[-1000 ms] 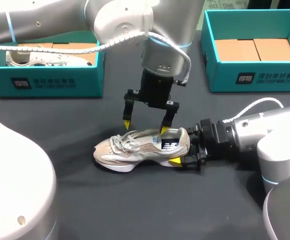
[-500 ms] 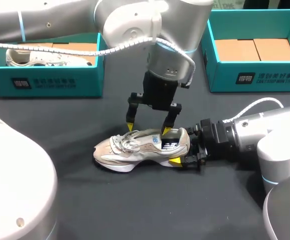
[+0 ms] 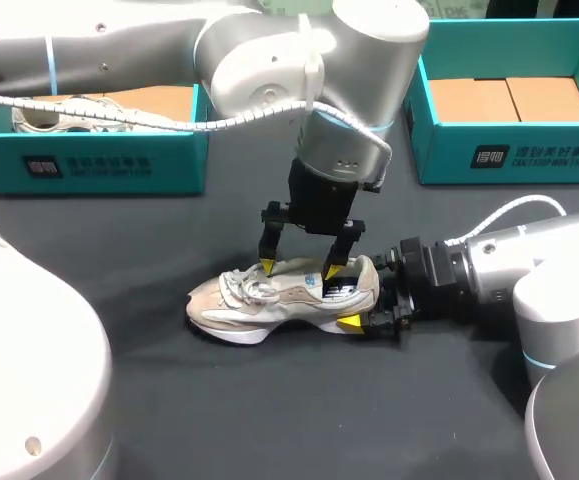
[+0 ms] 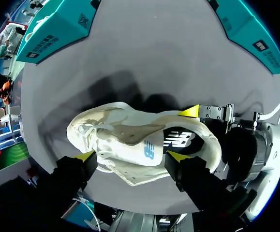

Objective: Take the shoe out of the shoebox, open the shoe tongue, remove and reinsert the insole, then place the shoe into the shoebox

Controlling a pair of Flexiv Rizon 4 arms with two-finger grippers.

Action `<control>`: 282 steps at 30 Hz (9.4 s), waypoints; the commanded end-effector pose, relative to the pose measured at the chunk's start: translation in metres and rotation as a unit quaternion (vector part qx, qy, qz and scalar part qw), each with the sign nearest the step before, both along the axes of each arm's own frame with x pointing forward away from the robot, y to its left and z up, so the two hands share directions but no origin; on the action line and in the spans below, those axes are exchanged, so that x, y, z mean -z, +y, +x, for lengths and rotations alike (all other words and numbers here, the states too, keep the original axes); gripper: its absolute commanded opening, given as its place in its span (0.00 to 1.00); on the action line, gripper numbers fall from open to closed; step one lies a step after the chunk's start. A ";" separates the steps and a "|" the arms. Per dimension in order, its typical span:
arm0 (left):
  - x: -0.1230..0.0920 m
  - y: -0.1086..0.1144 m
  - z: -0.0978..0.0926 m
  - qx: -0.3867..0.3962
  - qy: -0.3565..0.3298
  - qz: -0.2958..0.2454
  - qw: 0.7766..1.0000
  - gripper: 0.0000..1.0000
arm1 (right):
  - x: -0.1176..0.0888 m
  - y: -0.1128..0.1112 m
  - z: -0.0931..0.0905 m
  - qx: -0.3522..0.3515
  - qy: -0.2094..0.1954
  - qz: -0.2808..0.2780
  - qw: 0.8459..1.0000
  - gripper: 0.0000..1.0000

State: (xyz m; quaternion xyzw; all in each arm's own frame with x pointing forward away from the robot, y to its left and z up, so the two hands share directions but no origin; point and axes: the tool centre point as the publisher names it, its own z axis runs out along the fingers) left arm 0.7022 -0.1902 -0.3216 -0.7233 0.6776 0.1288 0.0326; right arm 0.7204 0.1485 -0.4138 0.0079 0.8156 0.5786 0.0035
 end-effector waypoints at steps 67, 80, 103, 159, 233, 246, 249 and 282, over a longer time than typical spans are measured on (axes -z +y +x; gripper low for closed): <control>0.020 0.009 -0.007 -0.005 0.031 0.187 0.982 0.34 | 0.001 0.003 -0.001 0.001 0.000 -0.002 1.000 0.00; 0.006 0.024 -0.011 -0.017 0.021 0.154 0.988 0.00 | 0.001 0.003 -0.001 0.001 0.000 -0.002 1.000 0.00; -0.019 0.094 -0.027 -0.060 -0.040 -0.112 0.991 0.00 | 0.001 0.003 -0.001 0.001 0.000 -0.002 1.000 0.00; -0.021 0.157 -0.026 0.096 -0.007 -0.166 0.981 0.44 | 0.001 0.003 -0.001 0.001 0.000 -0.002 1.000 0.00; -0.083 -0.006 0.001 0.771 0.020 -0.160 0.616 0.00 | 0.001 0.003 -0.001 0.001 0.000 -0.002 1.000 0.00; -0.064 -0.014 -0.001 0.778 0.022 -0.146 0.611 0.00 | 0.001 0.003 -0.001 0.001 0.000 -0.002 1.000 0.00; -0.064 -0.014 -0.001 0.778 0.022 -0.146 0.611 0.00 | 0.001 0.003 -0.001 0.001 0.000 -0.002 1.000 0.00; 0.040 -0.019 0.003 0.767 0.066 -0.206 0.604 0.00 | 0.001 0.003 -0.001 0.001 0.000 -0.002 1.000 0.00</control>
